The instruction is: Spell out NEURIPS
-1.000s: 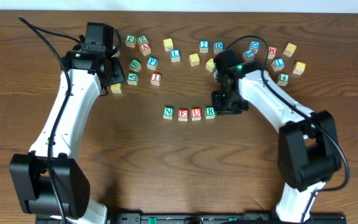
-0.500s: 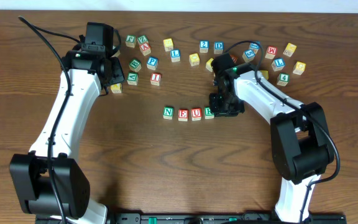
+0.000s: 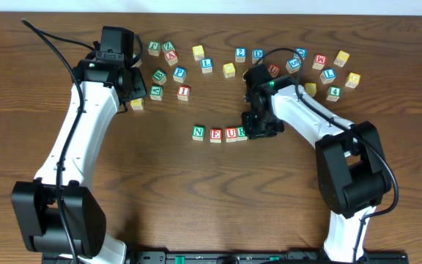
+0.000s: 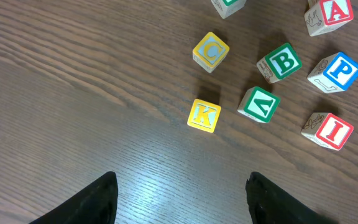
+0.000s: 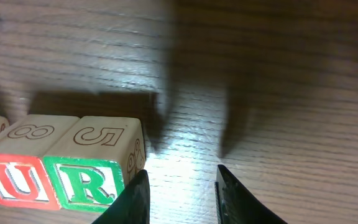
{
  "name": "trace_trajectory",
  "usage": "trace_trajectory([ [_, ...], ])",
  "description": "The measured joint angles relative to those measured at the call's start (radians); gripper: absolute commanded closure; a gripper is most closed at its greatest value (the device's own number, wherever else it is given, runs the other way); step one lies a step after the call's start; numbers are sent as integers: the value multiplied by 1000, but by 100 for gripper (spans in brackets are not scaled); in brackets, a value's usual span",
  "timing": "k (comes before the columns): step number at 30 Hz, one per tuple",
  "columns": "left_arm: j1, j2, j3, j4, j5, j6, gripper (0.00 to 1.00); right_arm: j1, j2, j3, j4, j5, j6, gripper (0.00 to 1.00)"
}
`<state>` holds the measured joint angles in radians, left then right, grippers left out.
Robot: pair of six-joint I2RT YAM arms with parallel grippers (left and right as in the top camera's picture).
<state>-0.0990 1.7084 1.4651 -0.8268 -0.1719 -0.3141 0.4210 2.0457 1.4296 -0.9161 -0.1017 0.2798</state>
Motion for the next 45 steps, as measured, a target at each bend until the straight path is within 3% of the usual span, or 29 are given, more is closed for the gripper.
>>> trace_trajectory([
  [34,0,0,0,-3,0,0,35,31,0,0,21,-157,1,67],
  [45,0,0,0,-22,0,0,35,31,0,1,10,-157,5,54],
])
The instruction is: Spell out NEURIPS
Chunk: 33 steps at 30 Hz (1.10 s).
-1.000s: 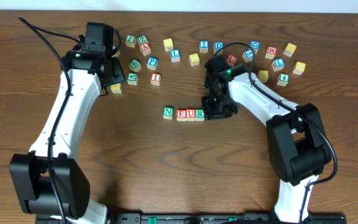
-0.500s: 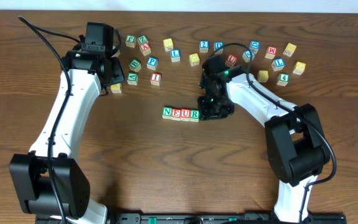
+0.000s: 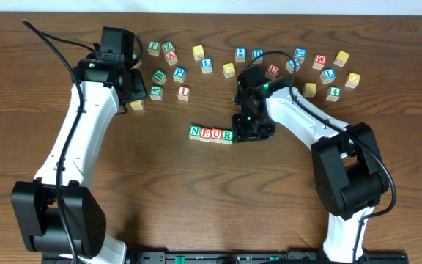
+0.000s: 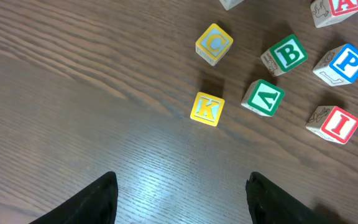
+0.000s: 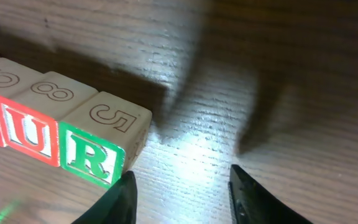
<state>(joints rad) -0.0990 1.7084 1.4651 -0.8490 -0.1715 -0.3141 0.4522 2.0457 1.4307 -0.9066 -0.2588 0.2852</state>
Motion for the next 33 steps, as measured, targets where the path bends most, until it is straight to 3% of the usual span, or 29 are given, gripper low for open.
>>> trace_trajectory([
  [33,0,0,0,0,0,0,35,31,0,1,87,22,21,53],
])
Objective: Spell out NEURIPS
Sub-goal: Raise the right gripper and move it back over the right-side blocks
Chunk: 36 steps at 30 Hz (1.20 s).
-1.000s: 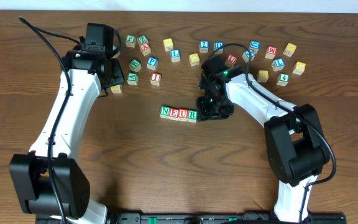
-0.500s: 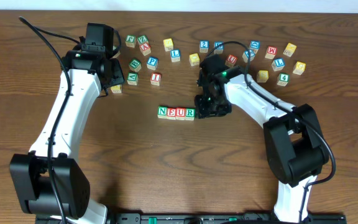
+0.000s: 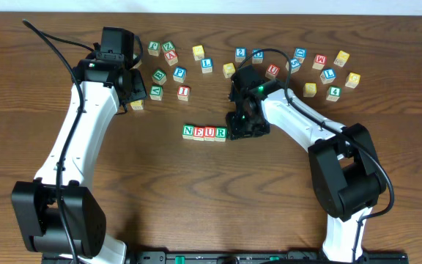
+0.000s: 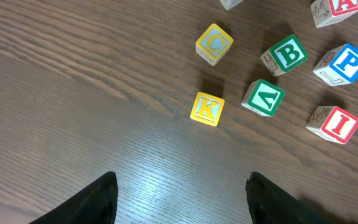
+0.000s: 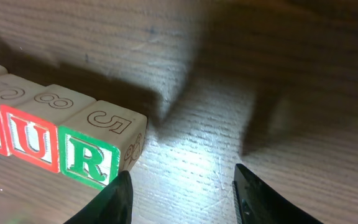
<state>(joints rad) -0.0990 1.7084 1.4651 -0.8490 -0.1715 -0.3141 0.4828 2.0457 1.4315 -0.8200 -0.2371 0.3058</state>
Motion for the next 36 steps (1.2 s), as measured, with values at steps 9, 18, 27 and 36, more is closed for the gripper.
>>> trace_trajectory([
  [9,0,0,0,0,8,0,35,0,0,0,23,2,1,53],
  [18,0,0,0,0,8,0,34,0,0,0,33,2,2,53],
  [27,0,0,0,0,8,0,35,0,0,0,38,2,7,37],
  [36,0,0,0,0,8,0,35,-30,0,36,-52,7,8,36],
])
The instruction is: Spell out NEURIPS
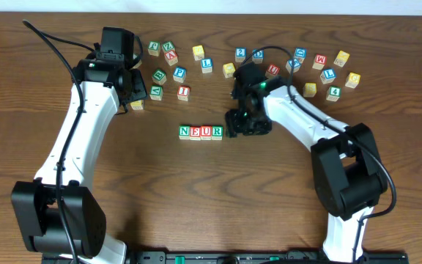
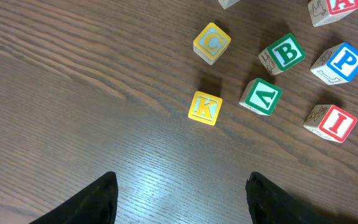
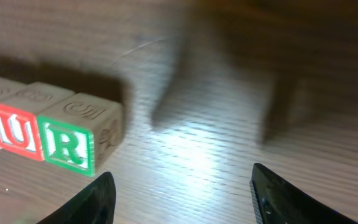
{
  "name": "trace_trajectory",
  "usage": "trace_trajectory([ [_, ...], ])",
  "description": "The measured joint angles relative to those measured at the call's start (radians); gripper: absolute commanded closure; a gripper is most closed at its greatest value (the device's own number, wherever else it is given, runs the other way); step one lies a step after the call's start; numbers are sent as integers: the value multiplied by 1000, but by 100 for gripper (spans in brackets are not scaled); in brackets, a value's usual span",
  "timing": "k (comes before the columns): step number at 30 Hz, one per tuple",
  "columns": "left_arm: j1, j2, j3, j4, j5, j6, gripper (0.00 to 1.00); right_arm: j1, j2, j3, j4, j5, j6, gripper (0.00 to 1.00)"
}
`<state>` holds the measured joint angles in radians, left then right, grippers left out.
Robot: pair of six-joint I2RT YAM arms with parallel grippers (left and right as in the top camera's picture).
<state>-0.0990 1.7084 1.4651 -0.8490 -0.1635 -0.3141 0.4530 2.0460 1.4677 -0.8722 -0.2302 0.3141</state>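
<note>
Four blocks reading N, E, U, R form a row point(image 1: 201, 132) on the wooden table. The green R block point(image 3: 73, 140) ends the row, just left of my right gripper point(image 3: 182, 193), which is open and empty beside it; overhead that gripper point(image 1: 246, 125) is right of the row. My left gripper point(image 2: 179, 199) is open and empty at the back left, near the red I block point(image 2: 331, 122), blue P block point(image 2: 339, 63), green B point(image 2: 283, 55), yellow K point(image 2: 204, 108) and yellow C point(image 2: 211, 43).
Many loose letter and number blocks lie along the back of the table, from a green one point(image 1: 154, 48) at the left to a yellow one point(image 1: 352, 80) at the right. Bare wood lies right of the row and in front.
The row of four blocks sits a little farther left. My right gripper has opened wider and stands slightly off the R block. The left arm has not moved noticeably.
The N stood apart from E, U, R, with my right gripper nearly shut at the R end. Then the four blocks were joined in one row. At each later moment the row lay farther left, and the right gripper now stands wide open beside it.
</note>
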Motion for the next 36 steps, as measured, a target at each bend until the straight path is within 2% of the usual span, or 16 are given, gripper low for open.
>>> trace_trajectory([
  [8,0,0,0,0,0,0,35,-50,0,24,-18,19,-5,39],
  [14,0,0,0,0,0,0,35,-50,0,103,-103,54,-15,39],
  [24,0,0,5,-8,0,9,34,-50,0,304,-194,85,-56,33],
  [29,0,-31,65,-56,0,39,34,-50,0,398,-233,89,-73,30],
  [30,0,-44,77,-62,1,42,27,-50,0,416,-242,90,-77,30],
  [31,0,-59,90,-67,1,49,25,-50,0,435,-250,90,-82,30],
  [36,7,-133,160,-107,78,57,24,-50,0,519,-299,91,-100,29],
])
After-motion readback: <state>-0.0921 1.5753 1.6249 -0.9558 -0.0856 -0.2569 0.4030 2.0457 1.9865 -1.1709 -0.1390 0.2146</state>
